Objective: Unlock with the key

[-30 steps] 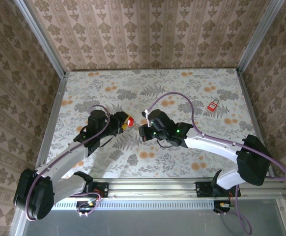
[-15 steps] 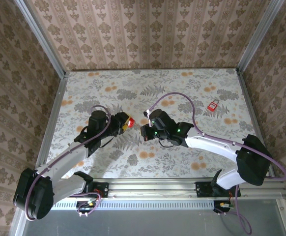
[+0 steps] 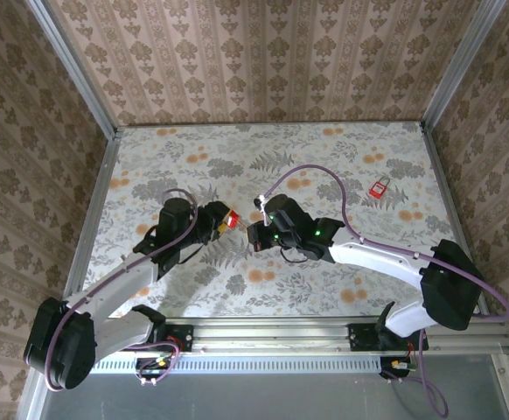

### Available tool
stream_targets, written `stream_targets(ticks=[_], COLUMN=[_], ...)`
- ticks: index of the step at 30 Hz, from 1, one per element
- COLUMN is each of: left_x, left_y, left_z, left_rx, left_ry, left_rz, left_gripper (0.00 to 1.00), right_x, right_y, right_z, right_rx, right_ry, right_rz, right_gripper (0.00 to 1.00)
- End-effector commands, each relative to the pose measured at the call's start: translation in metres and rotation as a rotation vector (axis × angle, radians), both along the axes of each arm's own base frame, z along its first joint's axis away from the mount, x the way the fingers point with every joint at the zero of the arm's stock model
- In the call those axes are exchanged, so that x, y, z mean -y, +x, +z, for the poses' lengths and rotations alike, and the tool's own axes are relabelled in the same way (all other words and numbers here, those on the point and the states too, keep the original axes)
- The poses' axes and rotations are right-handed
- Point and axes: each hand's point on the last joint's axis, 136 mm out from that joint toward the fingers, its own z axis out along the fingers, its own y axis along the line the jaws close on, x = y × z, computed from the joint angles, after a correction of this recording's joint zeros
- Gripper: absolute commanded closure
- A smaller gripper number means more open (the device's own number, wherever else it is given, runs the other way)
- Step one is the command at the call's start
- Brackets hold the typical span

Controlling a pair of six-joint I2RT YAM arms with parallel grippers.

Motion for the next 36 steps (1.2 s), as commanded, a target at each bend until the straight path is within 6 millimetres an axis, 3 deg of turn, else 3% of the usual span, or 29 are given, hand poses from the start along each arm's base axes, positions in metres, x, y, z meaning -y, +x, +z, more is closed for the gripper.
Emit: stream_targets(ticks=[1, 16, 36], left_x=[-0.002, 0.0, 0.013], left_y=[0.0, 0.001, -0.006], left_z=[-0.005, 0.0, -0.002], left_rx=[0.019, 0.033, 0.026], left_ry=[0.014, -0.007, -0.031], left_rz=[0.011, 0.015, -0.013], left_gripper=[1.0, 1.0, 1.0], right_x=[-0.009, -0.015, -0.015], right_y=[-0.003, -0.002, 0.008], right_z=[0.014, -0.004, -0.002], right_rx=[0.01, -0.026, -0.011], right_ry=[0.045, 0.025, 0.011], right_rz=[0.019, 0.019, -0.021], right_gripper=[1.0, 1.0, 1.0])
